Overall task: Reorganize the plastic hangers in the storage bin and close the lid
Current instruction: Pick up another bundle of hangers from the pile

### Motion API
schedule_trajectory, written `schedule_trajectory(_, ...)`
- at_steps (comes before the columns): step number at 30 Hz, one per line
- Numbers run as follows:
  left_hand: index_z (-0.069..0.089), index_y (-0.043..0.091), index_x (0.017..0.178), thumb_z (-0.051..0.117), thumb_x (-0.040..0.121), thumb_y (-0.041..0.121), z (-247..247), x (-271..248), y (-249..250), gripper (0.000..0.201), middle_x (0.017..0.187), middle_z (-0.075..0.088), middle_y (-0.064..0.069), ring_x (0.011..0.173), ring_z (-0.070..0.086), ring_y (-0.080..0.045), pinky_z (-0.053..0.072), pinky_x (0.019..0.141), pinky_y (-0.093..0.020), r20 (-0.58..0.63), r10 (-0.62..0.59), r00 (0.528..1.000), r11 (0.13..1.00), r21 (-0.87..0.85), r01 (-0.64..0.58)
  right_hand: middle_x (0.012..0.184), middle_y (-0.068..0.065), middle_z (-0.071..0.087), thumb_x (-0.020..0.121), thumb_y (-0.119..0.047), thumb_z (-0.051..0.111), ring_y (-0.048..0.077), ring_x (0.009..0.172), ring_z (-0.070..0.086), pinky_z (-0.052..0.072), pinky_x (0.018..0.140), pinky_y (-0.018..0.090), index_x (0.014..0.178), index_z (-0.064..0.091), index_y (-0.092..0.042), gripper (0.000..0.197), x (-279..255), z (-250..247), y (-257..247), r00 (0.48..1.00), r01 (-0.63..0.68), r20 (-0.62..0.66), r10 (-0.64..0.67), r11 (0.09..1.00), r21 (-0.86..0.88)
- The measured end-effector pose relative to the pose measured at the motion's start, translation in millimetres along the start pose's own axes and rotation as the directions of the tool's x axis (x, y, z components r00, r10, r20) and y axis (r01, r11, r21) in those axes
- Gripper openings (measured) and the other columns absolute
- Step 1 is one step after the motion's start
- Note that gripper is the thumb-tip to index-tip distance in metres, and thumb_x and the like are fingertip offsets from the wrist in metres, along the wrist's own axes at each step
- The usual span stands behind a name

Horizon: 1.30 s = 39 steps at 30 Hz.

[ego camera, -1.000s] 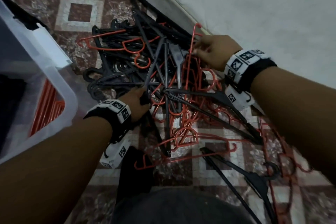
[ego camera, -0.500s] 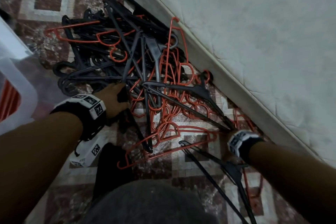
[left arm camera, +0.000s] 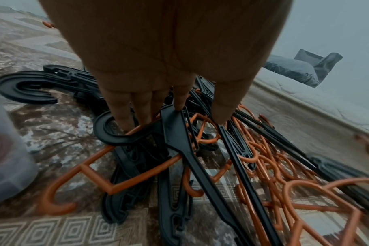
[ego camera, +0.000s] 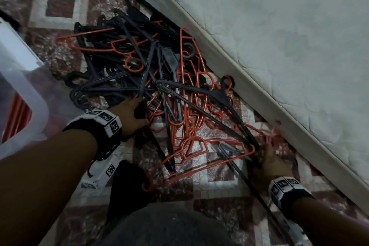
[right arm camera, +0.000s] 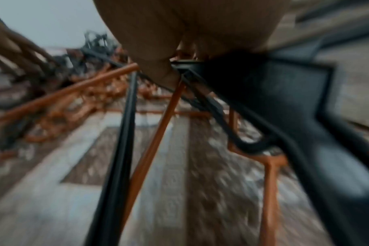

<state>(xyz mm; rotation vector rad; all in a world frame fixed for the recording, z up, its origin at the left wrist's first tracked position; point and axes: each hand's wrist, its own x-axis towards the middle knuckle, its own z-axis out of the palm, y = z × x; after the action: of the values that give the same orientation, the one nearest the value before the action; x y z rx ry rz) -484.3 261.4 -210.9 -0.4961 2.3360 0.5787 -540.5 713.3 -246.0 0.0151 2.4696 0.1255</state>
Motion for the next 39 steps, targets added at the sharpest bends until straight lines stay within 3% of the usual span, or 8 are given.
schedule_trajectory(6,0.011,0.029,0.156,0.058,0.089,0.054,-1.5,-2.3,-0.5,0.085,0.160,0.022,-0.006,0.140,0.034,-0.029,0.034,0.109,-0.034,-0.005,0.003,1.000,1.000,-0.008,-0.003,0.099,0.002,0.065,0.089,-0.040,0.060,0.029,0.087,0.065,0.048,0.073,0.035,0.111,0.046,-0.039,0.026,-25.5,-40.6,-24.2,0.935,0.325,-0.254,-0.247,0.882,0.340)
schedule_trajectory(16,0.016,0.029,0.155,0.058,0.089,0.051,-1.1,1.5,-0.7,0.081,0.157,0.031,-0.006,0.137,0.040,-0.027,0.034,0.106,-0.029,-0.014,0.014,1.000,0.998,-0.055,-0.014,0.109,0.013,0.062,0.091,-0.023,0.051,0.035,0.093,0.063,0.049,0.075,0.037,0.119,0.044,-0.019,0.029,-15.2,-134.9,-182.1,0.710,0.653,-0.442,-0.548,0.747,0.122)
schedule_trajectory(19,0.027,0.032,0.151,0.063,0.086,0.048,-0.7,-1.2,0.1,0.076,0.145,0.049,-0.007,0.122,0.054,-0.026,0.035,0.090,-0.021,-0.092,0.078,0.993,0.987,-0.134,-0.090,0.120,0.018,0.059,0.090,-0.019,0.046,0.039,0.103,0.061,0.050,0.085,0.044,0.136,0.041,-0.022,0.046,7.4,-150.2,-253.1,0.751,0.626,-0.370,-0.546,0.768,0.136)
schedule_trajectory(25,0.046,0.028,0.139,0.050,0.096,0.042,-0.7,-3.6,0.9,0.046,0.134,0.058,-0.006,0.113,0.058,-0.026,0.039,0.086,-0.025,-0.179,-0.004,0.984,0.962,-0.268,-0.045,0.147,0.010,0.040,0.087,-0.019,0.059,0.026,0.133,0.042,0.037,0.111,0.042,0.152,0.027,-0.026,0.073,20.6,-147.8,-292.0,0.701,0.712,-0.478,-0.529,0.558,0.427)
schedule_trajectory(28,0.056,0.016,0.127,0.045,0.096,0.050,3.4,-3.6,1.2,0.047,0.127,0.061,-0.016,0.114,0.057,-0.034,0.042,0.093,-0.034,-0.352,-0.225,0.909,0.918,-0.390,0.076,0.153,0.013,0.030,0.083,-0.044,0.063,0.033,0.139,0.032,0.031,0.114,0.050,0.152,0.024,-0.023,0.081,19.7,-117.0,-270.2,0.789,0.509,-0.561,-0.248,0.777,0.372)
schedule_trajectory(30,0.053,0.015,0.129,0.043,0.087,0.070,11.2,-5.9,-0.4,0.071,0.131,0.056,-0.019,0.118,0.053,-0.039,0.042,0.100,-0.043,-0.420,-0.348,0.838,0.910,-0.364,0.196,0.159,0.015,0.016,0.078,-0.066,0.060,0.037,0.145,0.020,0.025,0.115,0.055,0.153,0.014,-0.024,0.098,20.8,-96.2,-256.3,0.917,0.328,-0.341,-0.207,0.877,0.351)
schedule_trajectory(33,0.021,0.016,0.150,0.047,0.067,0.087,27.5,-7.8,-4.4,0.113,0.151,0.033,-0.019,0.134,0.038,-0.041,0.036,0.109,-0.049,-0.226,-0.447,0.866,0.870,-0.335,0.362,0.160,0.014,0.012,0.071,-0.076,0.061,0.038,0.146,0.015,0.023,0.116,0.055,0.154,0.010,-0.024,0.110,24.5,-76.9,-251.2,0.948,0.314,-0.112,-0.296,0.928,0.200)
schedule_trajectory(39,-0.008,0.007,0.154,0.071,0.069,0.070,36.9,4.9,-13.1,0.131,0.148,0.043,-0.015,0.129,0.048,-0.034,0.043,0.104,-0.037,0.008,-0.333,0.943,0.933,-0.146,0.330,0.143,0.017,0.033,0.050,-0.088,0.065,0.039,0.135,0.028,0.026,0.108,0.057,0.141,0.033,-0.029,0.113,31.4,-84.4,-272.4,0.933,0.288,-0.234,-0.274,0.957,0.028)
